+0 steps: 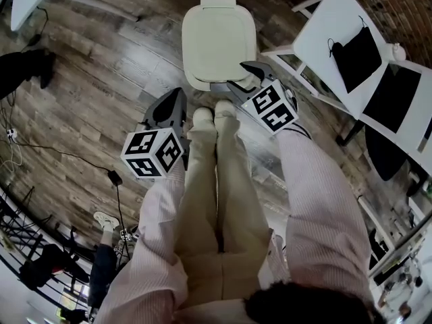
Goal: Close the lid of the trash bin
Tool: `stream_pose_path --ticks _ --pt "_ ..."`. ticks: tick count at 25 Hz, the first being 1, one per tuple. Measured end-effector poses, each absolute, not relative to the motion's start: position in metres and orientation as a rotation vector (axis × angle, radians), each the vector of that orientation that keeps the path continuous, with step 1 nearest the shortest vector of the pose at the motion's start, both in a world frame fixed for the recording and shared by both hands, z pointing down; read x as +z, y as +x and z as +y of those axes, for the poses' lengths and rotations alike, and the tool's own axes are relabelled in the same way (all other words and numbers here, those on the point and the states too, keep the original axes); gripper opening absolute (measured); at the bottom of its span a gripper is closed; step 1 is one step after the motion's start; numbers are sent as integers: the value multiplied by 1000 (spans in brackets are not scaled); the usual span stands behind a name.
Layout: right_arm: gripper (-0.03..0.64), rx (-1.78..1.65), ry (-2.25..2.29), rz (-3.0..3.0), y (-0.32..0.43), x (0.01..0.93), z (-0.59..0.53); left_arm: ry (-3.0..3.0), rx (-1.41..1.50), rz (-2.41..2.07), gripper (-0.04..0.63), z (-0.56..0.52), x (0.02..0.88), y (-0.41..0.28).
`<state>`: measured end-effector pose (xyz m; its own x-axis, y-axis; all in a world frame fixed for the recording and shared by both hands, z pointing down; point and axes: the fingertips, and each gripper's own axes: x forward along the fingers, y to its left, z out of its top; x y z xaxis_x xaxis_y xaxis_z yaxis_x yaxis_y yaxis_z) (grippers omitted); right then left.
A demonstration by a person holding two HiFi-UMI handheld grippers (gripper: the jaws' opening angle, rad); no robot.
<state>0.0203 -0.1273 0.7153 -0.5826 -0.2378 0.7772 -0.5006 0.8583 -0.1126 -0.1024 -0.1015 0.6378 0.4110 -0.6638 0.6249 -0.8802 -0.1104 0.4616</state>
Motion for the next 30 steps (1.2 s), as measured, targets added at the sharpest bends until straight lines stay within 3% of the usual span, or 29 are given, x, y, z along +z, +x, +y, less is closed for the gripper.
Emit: stream_pose_path --ticks 13,16,22,30 --pt "215 680 661 -2294 23 733 -131 1845 346 -1294 -8 -99 669 -93" --pt "187 719 712 -2290 26 735 -135 1847 348 -1283 -8 -100 673 -91" --pt "28 627 812 -2222 36 749 -144 1856 354 -1267 -8 -102 682 -90" --pt "18 583 816 -2163 36 766 -141 1860 366 -1254 -8 -105 694 -94"
